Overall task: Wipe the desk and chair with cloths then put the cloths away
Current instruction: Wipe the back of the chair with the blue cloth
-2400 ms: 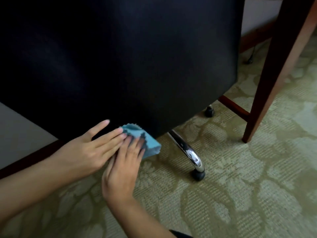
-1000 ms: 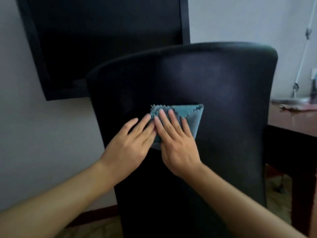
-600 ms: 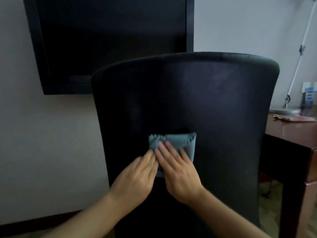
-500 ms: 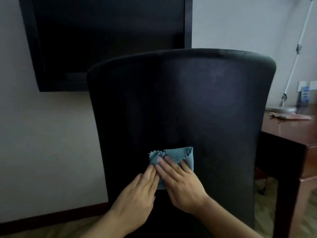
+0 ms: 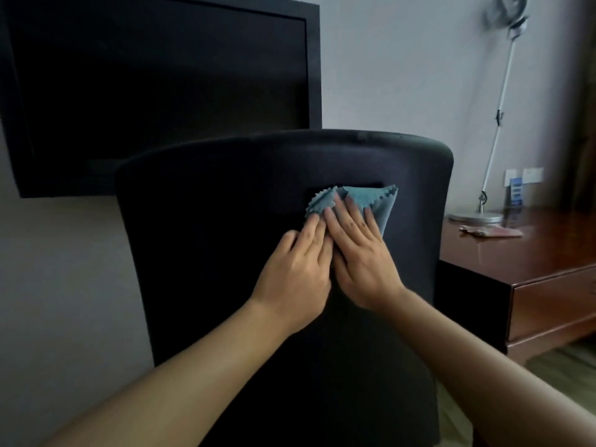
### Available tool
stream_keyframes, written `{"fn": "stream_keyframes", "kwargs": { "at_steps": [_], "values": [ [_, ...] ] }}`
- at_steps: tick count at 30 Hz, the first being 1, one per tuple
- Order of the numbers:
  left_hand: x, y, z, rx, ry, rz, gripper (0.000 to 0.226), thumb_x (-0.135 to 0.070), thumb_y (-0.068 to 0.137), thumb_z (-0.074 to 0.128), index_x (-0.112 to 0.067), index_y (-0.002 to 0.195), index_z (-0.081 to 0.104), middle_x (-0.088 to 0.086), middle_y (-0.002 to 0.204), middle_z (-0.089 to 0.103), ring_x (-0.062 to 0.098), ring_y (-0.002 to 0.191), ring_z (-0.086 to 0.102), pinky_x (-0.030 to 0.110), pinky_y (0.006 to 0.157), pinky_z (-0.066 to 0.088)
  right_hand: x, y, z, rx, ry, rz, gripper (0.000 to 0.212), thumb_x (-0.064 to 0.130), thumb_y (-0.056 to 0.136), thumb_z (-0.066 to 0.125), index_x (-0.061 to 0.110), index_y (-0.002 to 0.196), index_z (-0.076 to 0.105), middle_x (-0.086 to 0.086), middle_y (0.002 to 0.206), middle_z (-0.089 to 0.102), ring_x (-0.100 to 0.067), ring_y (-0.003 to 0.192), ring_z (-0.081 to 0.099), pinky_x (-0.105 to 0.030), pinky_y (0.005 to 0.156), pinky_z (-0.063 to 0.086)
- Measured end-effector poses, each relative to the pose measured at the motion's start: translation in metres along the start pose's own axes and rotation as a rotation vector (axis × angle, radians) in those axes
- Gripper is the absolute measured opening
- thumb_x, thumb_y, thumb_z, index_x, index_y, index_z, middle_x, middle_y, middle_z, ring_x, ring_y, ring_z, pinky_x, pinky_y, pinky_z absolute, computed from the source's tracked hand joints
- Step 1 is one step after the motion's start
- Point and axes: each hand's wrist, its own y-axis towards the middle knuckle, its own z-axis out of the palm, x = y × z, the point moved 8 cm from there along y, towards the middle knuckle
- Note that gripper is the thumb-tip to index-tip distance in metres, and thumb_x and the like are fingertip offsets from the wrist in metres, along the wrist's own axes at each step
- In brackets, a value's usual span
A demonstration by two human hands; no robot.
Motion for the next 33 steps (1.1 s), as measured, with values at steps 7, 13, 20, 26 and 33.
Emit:
{"fn": "stream_keyframes", "kwargs": {
  "at_steps": [7,13,20,26,33],
  "values": [
    [-0.023,-0.083,0.044,-0.140,0.012,0.272,0.035,-0.015,0.098,0.045,-0.006,0.125,0.065,0.015,0.129,0.065,0.026,0.123,0.060,0.038,0.094,0.046,0.035,-0.091,0.055,0.145,0.111,0.034,0.060,0.015,0.098,0.038,0.014,0.154,0.018,-0.006,0.162,0.016,-0.018,0.152,0.007,-0.045,0.124,0.003],
    [-0.020,-0.095,0.035,-0.193,-0.103,0.234,0.031,-0.011,0.102,0.041,-0.008,0.116,0.069,0.011,0.121,0.069,0.025,0.115,0.064,0.037,0.088,0.049,0.046,-0.101,0.058,0.129,0.148,0.056,0.057,0.010,0.098,0.042,0.013,0.153,0.023,-0.006,0.162,0.017,-0.016,0.152,0.006,-0.045,0.124,0.005],
    [-0.002,-0.080,0.014,-0.249,-0.379,0.156,0.023,-0.010,0.097,0.053,-0.009,0.113,0.070,0.007,0.110,0.071,0.025,0.098,0.068,0.039,0.078,0.053,0.047,-0.086,0.035,0.067,0.312,0.196,0.045,0.011,0.102,0.038,0.009,0.146,0.043,-0.004,0.156,0.035,-0.013,0.148,0.024,-0.043,0.123,0.017],
    [0.003,-0.044,-0.001,-0.063,-0.643,0.024,0.027,-0.015,0.101,0.049,-0.011,0.121,0.066,0.005,0.112,0.068,0.022,0.091,0.069,0.037,0.071,0.059,0.034,-0.070,0.004,0.063,0.576,0.488,0.040,0.007,0.101,0.040,0.005,0.140,0.050,-0.007,0.139,0.056,-0.012,0.130,0.052,-0.038,0.108,0.043],
    [0.013,0.032,-0.021,0.414,-1.006,-0.085,0.058,-0.024,0.092,0.053,-0.036,0.146,0.033,-0.015,0.131,0.045,0.011,0.100,0.064,0.034,0.077,0.058,-0.019,-0.027,-0.036,0.189,1.116,1.170,0.030,-0.002,0.099,0.045,0.021,0.112,0.058,0.003,0.105,0.068,-0.010,0.100,0.065,-0.023,0.080,0.052]
  ]
}}
